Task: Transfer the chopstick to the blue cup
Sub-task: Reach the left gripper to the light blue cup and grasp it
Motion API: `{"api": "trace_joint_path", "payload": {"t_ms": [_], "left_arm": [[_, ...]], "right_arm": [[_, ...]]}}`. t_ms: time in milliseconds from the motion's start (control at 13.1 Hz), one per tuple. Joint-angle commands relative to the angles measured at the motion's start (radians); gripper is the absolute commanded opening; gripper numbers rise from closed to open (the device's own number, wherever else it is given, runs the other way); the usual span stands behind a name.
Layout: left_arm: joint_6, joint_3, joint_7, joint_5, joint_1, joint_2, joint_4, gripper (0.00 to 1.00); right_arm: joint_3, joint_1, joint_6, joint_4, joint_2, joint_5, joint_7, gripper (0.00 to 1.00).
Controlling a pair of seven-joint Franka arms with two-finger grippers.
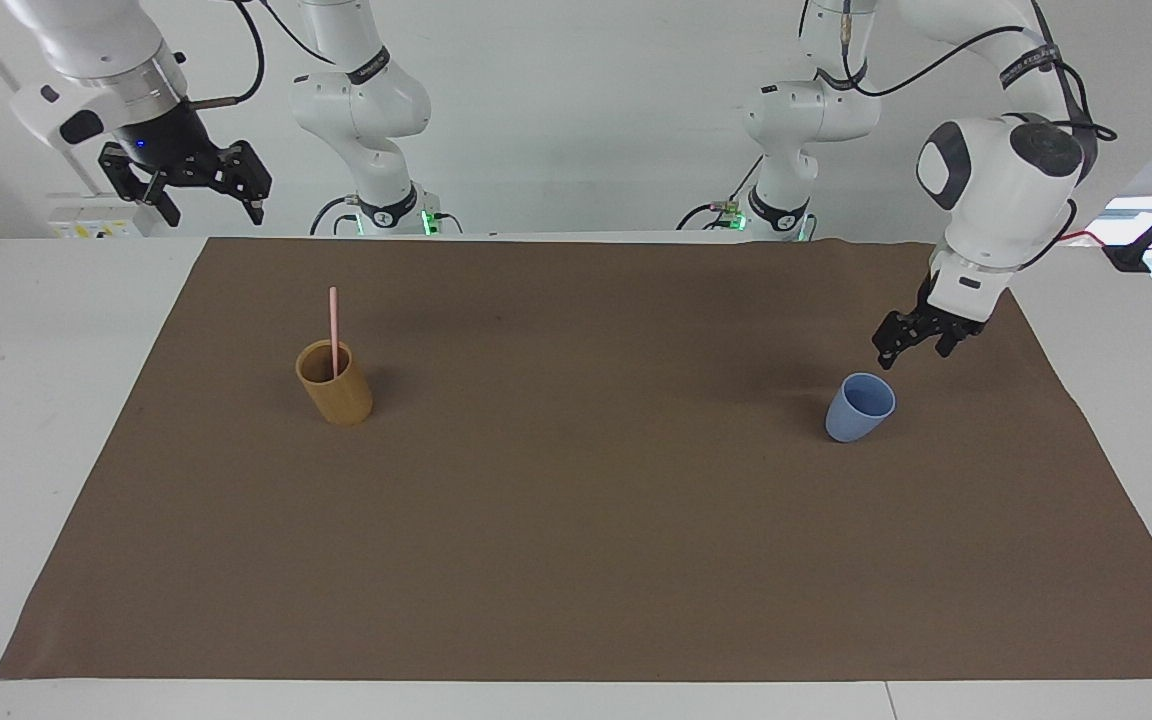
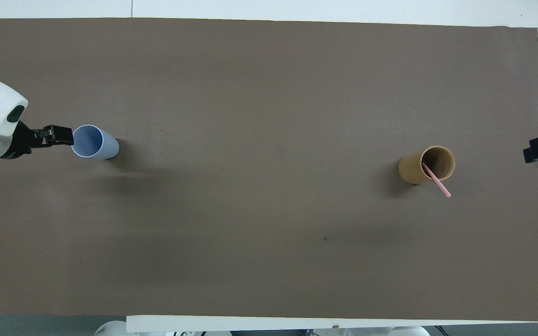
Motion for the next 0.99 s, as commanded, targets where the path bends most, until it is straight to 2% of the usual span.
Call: {"api": "trace_joint_path", "payload": {"t_ms": [0, 76, 153, 229, 306, 612, 765, 918], "left_arm": [[0.135, -0.006, -0.016, -0.007, 0.007, 0.056, -0.053, 1.00], [0.170, -0.006, -0.022, -0.007, 0.005, 0.086, -0.053, 1.00], [0.201, -0.006, -0.051, -0.007, -0.002, 0.106, -0.053, 0.87], [0.206, -0.006, -0.106, -0.005, -0.010, 0.111, -0.058, 0.10], [0.205, -0.006, -0.117, -0.004, -0.012, 0.111, -0.061, 0.00], [0.200, -0.006, -0.177, -0.004, -0.081, 0.114, -0.046, 0.00], [0.194, -0.006, -0.297, -0.004, -0.151, 0.126, -0.009, 0.00], [0.173, -0.006, -0.463, -0.004, -0.267, 0.136, 0.032, 0.00]], "right_arm": [[0.008, -0.003, -0.009, -0.018, -0.015, 0.001, 0.012, 1.00], [0.008, -0.003, -0.009, -0.018, -0.015, 0.001, 0.012, 1.00], [0.009, -0.003, -0.009, -0.020, -0.015, 0.001, 0.014, 1.00], [0.009, -0.001, -0.009, -0.021, -0.016, 0.001, 0.014, 1.00], [0.009, -0.001, -0.009, -0.021, -0.017, 0.001, 0.014, 1.00], [0.011, -0.001, -0.011, -0.021, -0.017, 0.001, 0.012, 1.00], [0.014, 0.000, -0.011, -0.024, -0.018, 0.001, 0.012, 1.00], [0.014, -0.003, -0.014, -0.030, -0.023, 0.001, 0.011, 1.00]]}}
